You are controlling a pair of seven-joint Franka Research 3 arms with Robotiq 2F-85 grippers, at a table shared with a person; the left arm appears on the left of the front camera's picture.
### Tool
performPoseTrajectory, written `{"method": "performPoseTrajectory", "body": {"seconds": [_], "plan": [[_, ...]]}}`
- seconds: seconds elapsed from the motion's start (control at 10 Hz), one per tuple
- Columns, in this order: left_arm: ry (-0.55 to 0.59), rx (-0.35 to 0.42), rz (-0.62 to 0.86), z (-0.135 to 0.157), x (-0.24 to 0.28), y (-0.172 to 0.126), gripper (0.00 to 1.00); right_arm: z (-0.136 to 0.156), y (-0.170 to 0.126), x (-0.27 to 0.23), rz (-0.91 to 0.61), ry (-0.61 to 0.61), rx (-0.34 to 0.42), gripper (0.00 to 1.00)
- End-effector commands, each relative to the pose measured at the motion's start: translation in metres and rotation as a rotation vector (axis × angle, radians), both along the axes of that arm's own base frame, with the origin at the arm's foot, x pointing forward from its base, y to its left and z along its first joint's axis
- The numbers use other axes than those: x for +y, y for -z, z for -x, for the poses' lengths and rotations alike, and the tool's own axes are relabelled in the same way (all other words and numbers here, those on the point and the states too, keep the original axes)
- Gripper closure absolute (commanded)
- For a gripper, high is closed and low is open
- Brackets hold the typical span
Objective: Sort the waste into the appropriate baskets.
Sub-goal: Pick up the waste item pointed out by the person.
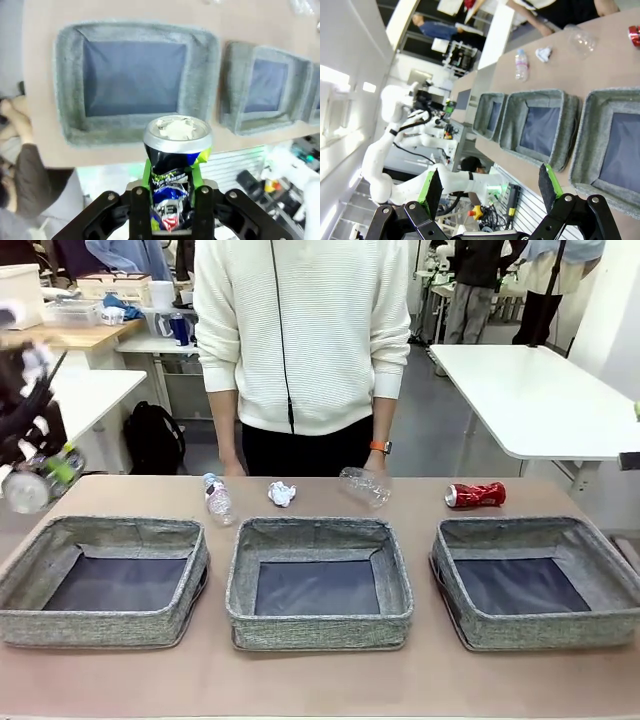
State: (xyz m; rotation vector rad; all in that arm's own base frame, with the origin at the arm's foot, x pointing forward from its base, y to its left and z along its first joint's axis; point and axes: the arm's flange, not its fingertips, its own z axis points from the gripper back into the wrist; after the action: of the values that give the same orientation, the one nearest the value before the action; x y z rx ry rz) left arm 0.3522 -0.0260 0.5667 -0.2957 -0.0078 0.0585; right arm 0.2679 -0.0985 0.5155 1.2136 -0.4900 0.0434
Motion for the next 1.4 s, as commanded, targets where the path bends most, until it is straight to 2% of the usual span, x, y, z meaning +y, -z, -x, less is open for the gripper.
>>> {"method": "performPoseTrajectory", "body": {"seconds": [0.0,0.1,0.3,0.4,0.6,0.7,0.9,1.0,1.1,1.2,1.3], "plan": [[0.006,0.048,-0.034,0.015,-0.082,-0.080,0.67,-0.002,-0.005,0.000,-0.019,0.001,-0.005,0.00],[-0.056,0.081,-0.103,0.022,-0.129,-0.101,0.67,-0.002,-0.005,0.000,-0.019,0.001,-0.005,0.00],[0.081,-0.001,-0.111,0.042,-0.215,-0.140,0.67,-0.002,-0.005,0.000,-0.019,0.001,-0.005,0.00],[0.097,-0.075,-0.111,0.045,-0.248,-0.160,0.67,-0.002,-0.005,0.000,-0.019,0.001,-0.005,0.00],[0.215,-0.080,-0.118,0.041,-0.300,-0.200,0.67,-0.002,-0.005,0.000,-0.019,0.001,-0.005,0.00],[0.200,-0.115,-0.115,0.036,-0.315,-0.214,0.67,-0.002,-0.005,0.000,-0.019,0.001,-0.005,0.00],[0.208,-0.106,-0.092,0.033,-0.334,-0.229,0.67,-0.002,-0.005,0.000,-0.019,0.001,-0.005,0.00],[0.170,-0.119,-0.095,0.029,-0.339,-0.242,0.67,-0.002,-0.005,0.000,-0.019,0.001,-0.005,0.00],[0.161,-0.096,-0.103,0.024,-0.340,-0.250,0.67,-0.002,-0.005,0.000,-0.019,0.001,-0.005,0.00],[0.184,-0.032,-0.101,0.021,-0.335,-0.249,0.67,-0.002,-0.005,0.000,-0.019,0.001,-0.005,0.00],[0.195,-0.117,-0.074,0.027,-0.332,-0.229,0.67,-0.002,-0.005,0.000,-0.019,0.001,-0.005,0.00]]}}
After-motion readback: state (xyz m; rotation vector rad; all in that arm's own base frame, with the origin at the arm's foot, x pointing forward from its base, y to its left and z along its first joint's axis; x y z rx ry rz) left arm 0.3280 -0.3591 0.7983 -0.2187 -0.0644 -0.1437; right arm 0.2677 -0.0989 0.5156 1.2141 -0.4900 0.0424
